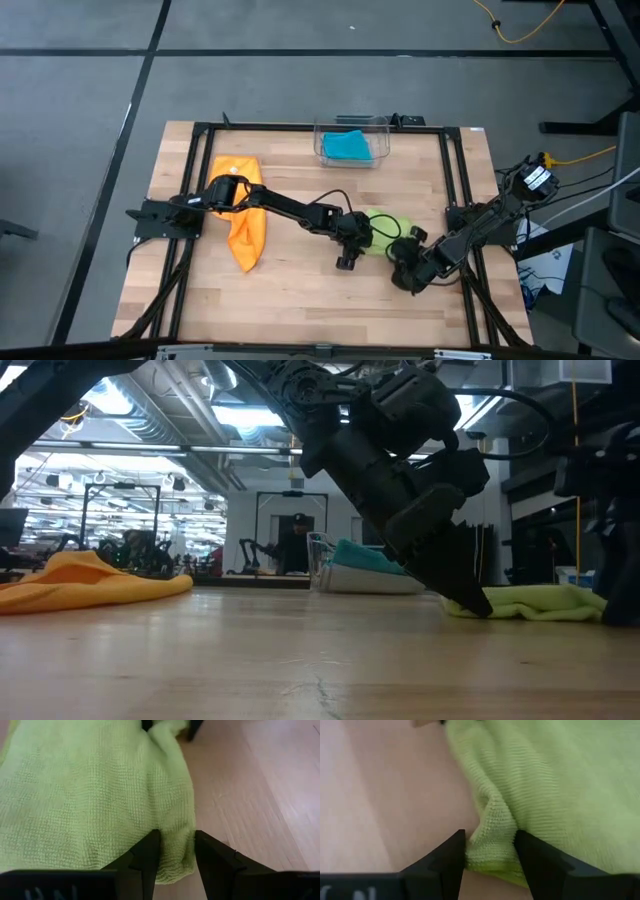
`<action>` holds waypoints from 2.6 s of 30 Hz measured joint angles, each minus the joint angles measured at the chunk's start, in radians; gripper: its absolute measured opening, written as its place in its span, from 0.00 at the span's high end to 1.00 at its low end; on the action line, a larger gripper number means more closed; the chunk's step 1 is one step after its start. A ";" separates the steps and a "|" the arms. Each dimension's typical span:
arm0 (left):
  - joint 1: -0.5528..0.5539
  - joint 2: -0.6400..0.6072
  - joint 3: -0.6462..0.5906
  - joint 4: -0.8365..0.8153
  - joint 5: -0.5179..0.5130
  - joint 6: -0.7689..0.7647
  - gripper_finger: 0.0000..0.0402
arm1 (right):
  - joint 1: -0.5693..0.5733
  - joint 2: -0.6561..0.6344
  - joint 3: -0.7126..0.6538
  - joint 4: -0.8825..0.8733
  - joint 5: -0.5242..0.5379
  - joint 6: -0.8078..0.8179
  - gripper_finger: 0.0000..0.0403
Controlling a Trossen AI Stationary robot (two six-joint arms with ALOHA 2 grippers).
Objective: Fold microfiber towels
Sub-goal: Put the green microfiber towel into the transparent bin
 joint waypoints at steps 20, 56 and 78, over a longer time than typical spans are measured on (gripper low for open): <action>0.001 0.005 -0.004 0.080 -0.119 0.058 0.98 | -0.002 -0.016 0.042 -0.123 -0.002 0.011 0.96; 0.399 -0.550 -0.001 -0.268 -0.251 0.512 1.00 | -0.871 -0.017 0.901 -0.521 0.226 -1.155 0.98; 0.701 -0.385 -0.001 -0.113 -0.002 0.588 1.00 | -1.332 0.244 0.994 -0.142 -0.123 -1.612 0.98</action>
